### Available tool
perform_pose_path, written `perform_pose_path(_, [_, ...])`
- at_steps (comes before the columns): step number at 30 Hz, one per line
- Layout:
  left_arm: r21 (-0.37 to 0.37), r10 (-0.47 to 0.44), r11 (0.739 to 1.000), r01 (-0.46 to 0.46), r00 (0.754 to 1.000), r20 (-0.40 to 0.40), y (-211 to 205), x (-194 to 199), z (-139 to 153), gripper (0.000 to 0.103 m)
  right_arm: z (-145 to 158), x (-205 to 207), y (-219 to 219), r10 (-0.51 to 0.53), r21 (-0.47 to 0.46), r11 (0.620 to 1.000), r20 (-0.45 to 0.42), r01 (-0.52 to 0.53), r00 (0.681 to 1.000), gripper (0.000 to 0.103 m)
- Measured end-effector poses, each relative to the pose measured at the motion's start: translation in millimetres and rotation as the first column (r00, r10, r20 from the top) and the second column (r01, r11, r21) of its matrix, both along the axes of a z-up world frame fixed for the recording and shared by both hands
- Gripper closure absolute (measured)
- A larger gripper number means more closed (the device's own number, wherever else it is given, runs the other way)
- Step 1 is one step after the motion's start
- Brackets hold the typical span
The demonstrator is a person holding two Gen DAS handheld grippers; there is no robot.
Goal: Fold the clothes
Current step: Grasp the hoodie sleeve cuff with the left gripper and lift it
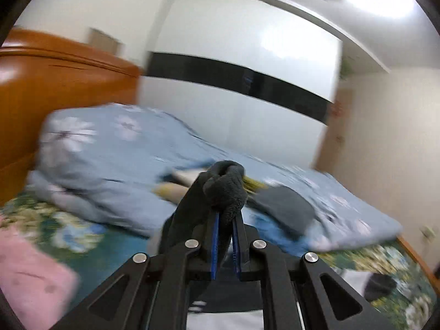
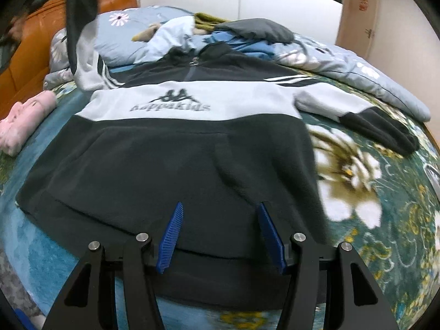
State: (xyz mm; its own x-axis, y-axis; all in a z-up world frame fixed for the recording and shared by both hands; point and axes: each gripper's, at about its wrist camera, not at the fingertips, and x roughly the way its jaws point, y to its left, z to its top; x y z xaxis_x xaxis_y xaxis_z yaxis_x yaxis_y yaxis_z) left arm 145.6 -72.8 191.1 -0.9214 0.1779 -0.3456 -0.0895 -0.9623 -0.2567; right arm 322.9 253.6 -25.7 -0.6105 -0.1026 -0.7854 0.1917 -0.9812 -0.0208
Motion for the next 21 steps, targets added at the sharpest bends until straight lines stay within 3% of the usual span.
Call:
perform_pose_path(4, [-0.01,-0.15,0.988,0.152,0.982,0.119,83.4,-39.8,-38.0,0.094,-1.2,1.4,25.5,-0.055,-0.028,0.998,0.013,0.055,0.998,0.045])
perform_pose_path(9, [-0.031,-0.238,0.965,0.261,0.918,0.318,173.9,-69.8,-115.8,0.094,-3.2,7.7,50.5,-0.105,-0.049,0.993,0.024,0.106,0.994,0.045])
perform_pose_path(14, [-0.024,-0.277,0.948,0.317,0.86,0.428,226.8,-71.5,-171.7,0.094,-3.7,12.0,58.4,-0.104,-0.072,0.992,0.028,0.106,0.994,0.045])
perform_pose_path(18, [-0.054,-0.302,0.927,0.37,0.825,0.478,250.7,-76.0,-190.7,0.093,-3.6,10.1,56.8,-0.098,-0.065,0.993,0.031,0.1,0.995,0.045])
perform_pose_path(21, [-0.053,-0.337,0.906,0.42,0.791,0.51,257.6,-79.4,-196.9,0.082,-3.6,9.3,57.9,-0.101,-0.079,0.991,0.037,0.104,0.994,0.045])
